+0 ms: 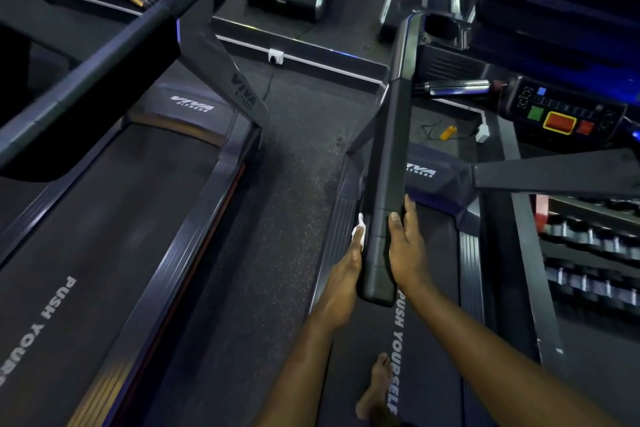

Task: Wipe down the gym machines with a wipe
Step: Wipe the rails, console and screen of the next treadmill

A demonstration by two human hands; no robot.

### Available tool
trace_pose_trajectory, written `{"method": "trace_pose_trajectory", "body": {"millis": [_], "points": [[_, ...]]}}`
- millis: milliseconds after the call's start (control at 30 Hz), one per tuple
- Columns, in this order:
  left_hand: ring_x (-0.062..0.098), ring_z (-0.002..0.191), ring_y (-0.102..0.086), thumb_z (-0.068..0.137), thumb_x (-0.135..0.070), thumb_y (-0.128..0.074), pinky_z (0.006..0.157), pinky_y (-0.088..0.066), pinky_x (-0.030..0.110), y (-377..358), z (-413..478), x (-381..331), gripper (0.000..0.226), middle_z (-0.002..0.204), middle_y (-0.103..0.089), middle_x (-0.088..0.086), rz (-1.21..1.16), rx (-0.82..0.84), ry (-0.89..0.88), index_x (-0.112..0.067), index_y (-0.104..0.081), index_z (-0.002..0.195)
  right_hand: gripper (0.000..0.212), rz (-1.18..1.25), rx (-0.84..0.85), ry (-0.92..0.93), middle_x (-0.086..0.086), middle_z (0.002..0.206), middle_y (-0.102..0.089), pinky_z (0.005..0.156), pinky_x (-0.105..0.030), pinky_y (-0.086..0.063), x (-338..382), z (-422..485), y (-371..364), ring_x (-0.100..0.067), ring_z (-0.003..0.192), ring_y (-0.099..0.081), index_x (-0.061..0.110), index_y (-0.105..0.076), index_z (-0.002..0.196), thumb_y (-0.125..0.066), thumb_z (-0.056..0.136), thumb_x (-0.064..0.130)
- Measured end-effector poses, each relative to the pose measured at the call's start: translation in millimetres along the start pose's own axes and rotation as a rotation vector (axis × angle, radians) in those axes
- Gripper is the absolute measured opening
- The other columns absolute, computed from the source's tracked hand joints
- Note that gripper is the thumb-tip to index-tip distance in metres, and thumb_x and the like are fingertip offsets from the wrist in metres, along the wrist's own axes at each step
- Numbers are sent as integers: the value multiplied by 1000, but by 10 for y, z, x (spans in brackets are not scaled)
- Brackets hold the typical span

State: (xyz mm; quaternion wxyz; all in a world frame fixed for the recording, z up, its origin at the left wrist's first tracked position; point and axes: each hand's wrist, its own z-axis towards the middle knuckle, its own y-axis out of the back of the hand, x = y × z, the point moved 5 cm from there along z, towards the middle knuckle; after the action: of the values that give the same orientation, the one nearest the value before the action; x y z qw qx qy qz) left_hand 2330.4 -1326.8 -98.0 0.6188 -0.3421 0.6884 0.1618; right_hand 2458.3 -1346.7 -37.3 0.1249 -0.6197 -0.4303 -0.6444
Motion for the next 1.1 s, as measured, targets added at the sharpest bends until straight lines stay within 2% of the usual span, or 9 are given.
{"method": "trace_pose_trajectory", "body": {"millis": [100,200,333,533,667,800,900,1000,1100], "points": [[10,148,-34,97,-76,-29,123,-28,49,55,467,-150,66,161,-37,-11,40,-12,40,-46,-29,155,52,7,9,4,25,138,-35,84,9,-28,10,3,-10,39,104,-36,22,-22,159,-39,110,26],[2,148,-30,90,-85,-29,125,-23,44,87,796,-350,77,161,-34,-15,89,-55,78,-44,-30,155,52,10,15,-8,24,138,-37,83,9,-30,3,-1,-4,41,101,-36,24,-23,159,-38,110,27],[7,150,-30,101,-70,-26,124,-24,46,-2,532,-281,56,162,-33,-14,22,-7,10,-50,-31,153,53,4,0,-6,24,138,-37,84,10,-29,4,8,6,42,100,-35,23,-24,160,-39,109,28],[14,153,-25,104,-65,-27,124,-21,54,-26,259,73,60,165,-28,-8,-32,-14,-9,-40,-23,159,52,18,-22,-1,21,142,-35,86,10,-25,-24,21,11,43,104,-31,19,-25,159,-41,109,24],[15,149,-34,97,-78,-27,122,-26,52,51,822,-152,67,161,-38,-7,20,3,50,-44,-31,155,52,23,-29,17,17,146,-42,91,6,-31,-28,33,7,33,113,-40,22,-28,159,-41,109,27],[8,148,-32,95,-80,-26,124,-25,47,27,932,-505,68,161,-37,-11,74,-18,41,-47,-29,155,51,27,-20,16,9,154,-45,105,-8,-36,-50,39,10,4,135,-45,26,-29,158,-41,109,31],[0,150,-24,106,-60,-26,126,-20,41,-68,438,-576,57,163,-27,-19,26,-19,-60,-39,-22,159,51,31,-27,23,9,153,-47,115,-27,-39,-54,32,7,0,136,-46,28,-29,158,-40,109,33],[3,154,-13,102,-63,-25,127,-14,47,-120,74,-381,68,168,-13,-16,53,-7,-127,-30,-16,161,51,35,-54,12,8,157,-43,120,-35,-34,-82,27,13,-2,142,-40,26,-29,158,-39,109,34],[2,153,-16,103,-63,-25,127,-16,46,-102,296,-390,64,167,-16,-17,31,-9,-94,-36,-18,160,52,44,-53,17,7,157,-42,121,-39,-34,-90,19,6,-4,143,-40,25,-29,158,-38,109,38]]}}
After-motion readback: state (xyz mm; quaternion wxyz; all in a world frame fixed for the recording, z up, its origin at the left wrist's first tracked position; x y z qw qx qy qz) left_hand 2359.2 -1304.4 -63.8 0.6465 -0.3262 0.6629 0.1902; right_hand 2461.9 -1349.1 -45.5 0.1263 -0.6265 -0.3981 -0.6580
